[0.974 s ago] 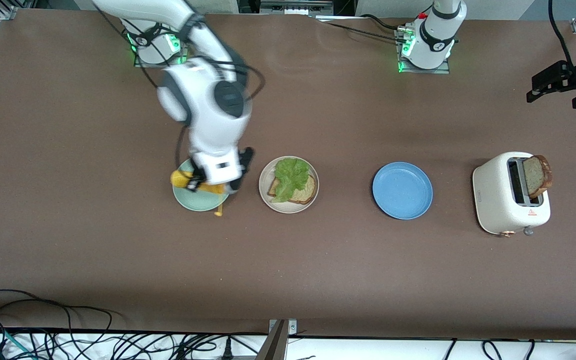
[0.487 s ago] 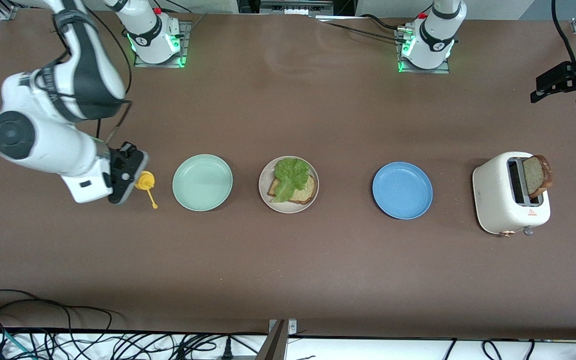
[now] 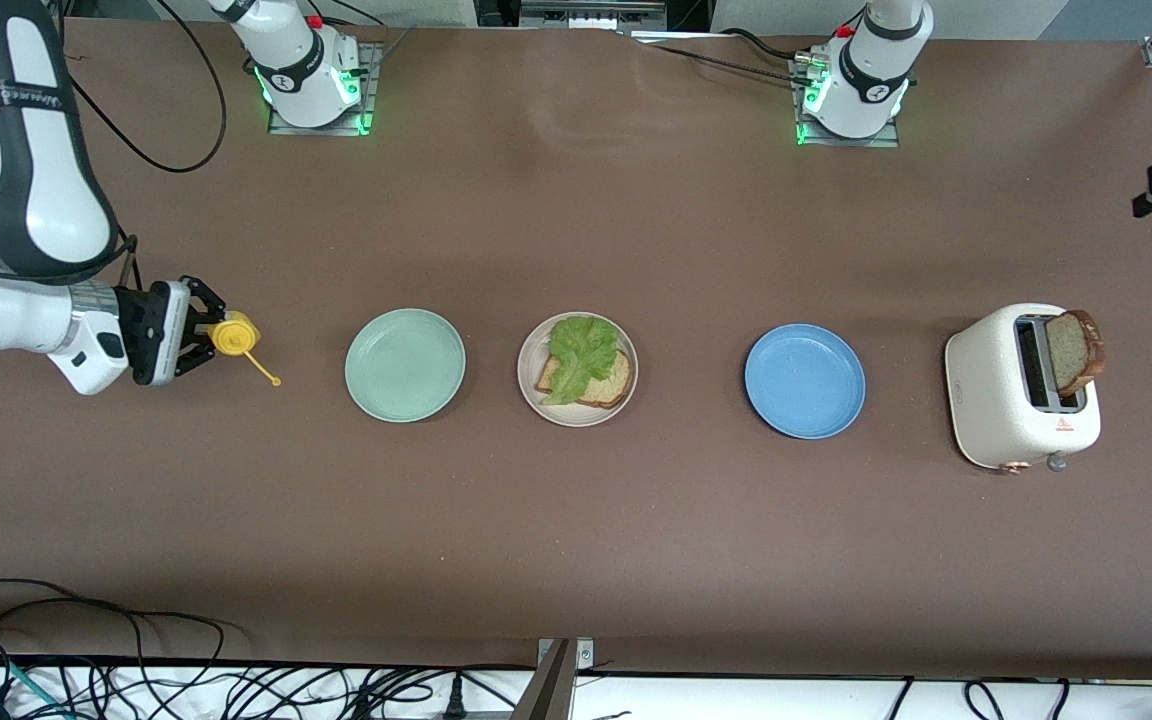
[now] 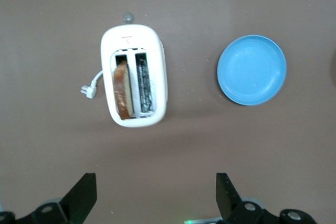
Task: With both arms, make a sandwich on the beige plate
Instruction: 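Lower the mustard with the right gripper while the left gripper reaches the toast, then lift the toast with the left gripper while the right gripper releases the mustard, then carry the toast slice with the left gripper over the sandwich, then lower the toast onto the lettuce and open the left gripper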
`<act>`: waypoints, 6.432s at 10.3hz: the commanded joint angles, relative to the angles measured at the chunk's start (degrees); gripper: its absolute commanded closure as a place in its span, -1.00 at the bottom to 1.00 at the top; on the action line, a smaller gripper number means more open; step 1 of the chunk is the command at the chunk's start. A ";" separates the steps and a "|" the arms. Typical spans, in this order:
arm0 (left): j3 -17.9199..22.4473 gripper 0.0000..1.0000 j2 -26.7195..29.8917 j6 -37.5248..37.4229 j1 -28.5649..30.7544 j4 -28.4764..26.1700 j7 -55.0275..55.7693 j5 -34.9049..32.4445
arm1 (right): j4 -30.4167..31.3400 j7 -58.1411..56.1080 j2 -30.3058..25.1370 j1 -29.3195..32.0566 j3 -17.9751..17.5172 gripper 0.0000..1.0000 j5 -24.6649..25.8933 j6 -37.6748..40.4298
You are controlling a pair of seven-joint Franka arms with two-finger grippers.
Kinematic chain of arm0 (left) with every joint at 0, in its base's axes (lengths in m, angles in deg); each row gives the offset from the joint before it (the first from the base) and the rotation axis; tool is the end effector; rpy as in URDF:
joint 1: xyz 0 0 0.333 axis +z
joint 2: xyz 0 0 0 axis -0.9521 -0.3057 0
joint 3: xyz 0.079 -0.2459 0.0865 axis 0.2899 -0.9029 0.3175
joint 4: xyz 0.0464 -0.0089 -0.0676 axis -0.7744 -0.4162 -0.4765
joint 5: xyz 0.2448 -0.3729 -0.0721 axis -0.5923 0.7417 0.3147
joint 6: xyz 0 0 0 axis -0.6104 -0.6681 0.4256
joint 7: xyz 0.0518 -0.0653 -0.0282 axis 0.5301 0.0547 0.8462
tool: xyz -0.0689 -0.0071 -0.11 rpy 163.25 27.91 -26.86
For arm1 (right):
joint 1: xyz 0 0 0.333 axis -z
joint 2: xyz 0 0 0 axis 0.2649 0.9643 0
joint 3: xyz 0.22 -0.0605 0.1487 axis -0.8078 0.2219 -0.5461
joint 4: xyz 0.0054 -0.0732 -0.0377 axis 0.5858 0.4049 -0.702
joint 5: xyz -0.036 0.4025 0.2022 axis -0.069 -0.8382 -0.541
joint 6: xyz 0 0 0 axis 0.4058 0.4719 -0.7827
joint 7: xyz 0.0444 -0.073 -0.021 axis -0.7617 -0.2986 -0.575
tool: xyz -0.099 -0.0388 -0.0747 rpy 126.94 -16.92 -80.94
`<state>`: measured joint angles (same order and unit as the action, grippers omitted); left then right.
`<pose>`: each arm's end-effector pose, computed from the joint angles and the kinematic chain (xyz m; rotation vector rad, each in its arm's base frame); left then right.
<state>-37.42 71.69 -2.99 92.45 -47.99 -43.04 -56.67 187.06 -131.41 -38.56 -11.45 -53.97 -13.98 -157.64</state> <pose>0.5905 0.1360 0.5538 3.1196 -0.1527 -0.0869 0.6221 -0.0302 0.2351 -2.0828 -1.6101 -0.1238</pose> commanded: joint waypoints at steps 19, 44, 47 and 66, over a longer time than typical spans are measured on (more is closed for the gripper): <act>-0.66 -0.95 -7.93 48.93 4.71 -31.42 -6.27 -3.62 | 5.94 -43.91 9.61 5.93 7.58 -1.00 -19.59 -1.54; -19.19 1.00 -4.77 8.59 4.97 -5.84 9.25 9.34 | -12.43 19.75 -3.12 3.56 10.32 -1.00 9.74 8.22; -22.45 1.00 -10.02 8.94 2.53 -5.84 15.08 24.71 | -12.35 43.54 -8.57 0.93 6.11 -1.00 18.87 8.48; -21.84 1.00 -48.18 47.35 -23.33 -1.09 -20.76 65.02 | -6.19 78.79 -12.45 0.13 -5.77 -1.00 28.66 -0.13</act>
<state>-59.04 24.73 45.24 68.65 -49.08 -59.93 6.54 179.14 -53.42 -49.19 -11.46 -59.37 13.56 -157.39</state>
